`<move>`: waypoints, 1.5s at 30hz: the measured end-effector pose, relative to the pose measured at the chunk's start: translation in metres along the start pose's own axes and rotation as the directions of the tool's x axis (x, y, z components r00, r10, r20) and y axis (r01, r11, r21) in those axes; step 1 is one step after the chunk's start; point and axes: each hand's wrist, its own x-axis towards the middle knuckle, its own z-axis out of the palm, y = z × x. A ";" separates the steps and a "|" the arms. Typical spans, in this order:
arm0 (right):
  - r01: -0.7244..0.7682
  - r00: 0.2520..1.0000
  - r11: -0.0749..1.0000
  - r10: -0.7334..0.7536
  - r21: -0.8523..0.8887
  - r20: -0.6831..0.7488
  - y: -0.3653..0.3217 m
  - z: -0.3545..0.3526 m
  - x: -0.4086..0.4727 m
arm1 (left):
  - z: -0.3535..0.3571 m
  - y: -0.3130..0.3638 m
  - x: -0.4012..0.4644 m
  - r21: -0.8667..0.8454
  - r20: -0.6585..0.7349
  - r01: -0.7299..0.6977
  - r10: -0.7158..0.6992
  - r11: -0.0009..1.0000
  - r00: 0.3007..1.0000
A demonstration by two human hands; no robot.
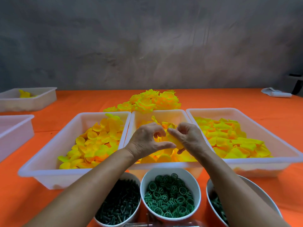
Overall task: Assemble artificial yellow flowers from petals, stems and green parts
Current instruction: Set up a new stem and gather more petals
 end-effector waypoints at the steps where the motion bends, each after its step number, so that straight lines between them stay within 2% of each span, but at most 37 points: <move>1: 0.010 1.000 1.000 -0.010 -0.004 0.023 0.000 0.000 0.000 | 0.001 0.002 0.002 -0.019 0.003 0.032 -0.032 0.999 0.999; 5: 0.039 0.992 0.999 -0.040 0.005 0.116 -0.002 0.001 -0.001 | 0.003 0.004 0.004 -0.147 0.024 0.149 -0.147 0.978 0.989; 10: 0.021 0.979 0.996 -0.038 0.083 0.200 -0.005 0.001 -0.003 | 0.002 -0.001 0.000 -0.239 0.099 0.231 -0.213 0.943 0.972; 15: 0.028 0.987 0.972 -0.063 0.231 0.145 -0.006 -0.002 -0.003 | -0.002 -0.002 0.000 -0.485 0.117 0.321 -0.304 0.813 0.945; 17: 0.030 0.984 0.967 -0.073 0.253 0.163 -0.006 -0.003 -0.004 | -0.004 -0.002 0.000 -0.552 0.131 0.344 -0.328 0.760 0.935; 20: -0.005 0.975 0.962 -0.056 0.272 0.216 -0.007 -0.004 -0.005 | -0.006 -0.003 -0.001 -0.606 0.155 0.372 -0.355 0.703 0.922; 27: -0.083 0.971 0.951 0.010 0.298 0.238 -0.004 -0.005 -0.004 | -0.008 -0.005 0.001 -0.691 0.202 0.427 -0.412 0.583 0.889; 34: -0.103 0.963 0.966 0.037 0.237 0.266 -0.004 -0.006 -0.003 | -0.006 -0.001 0.001 -0.695 0.242 0.433 -0.380 0.574 0.893; 41: -0.055 0.965 0.980 0.003 0.191 0.261 -0.008 -0.006 -0.005 | -0.002 0.000 0.001 -0.571 0.288 0.442 -0.335 0.692 0.897; 45: -0.076 0.962 0.972 0.013 0.222 0.274 -0.009 -0.007 -0.006 | 0.000 -0.001 0.001 -0.558 0.280 0.433 -0.331 0.708 0.901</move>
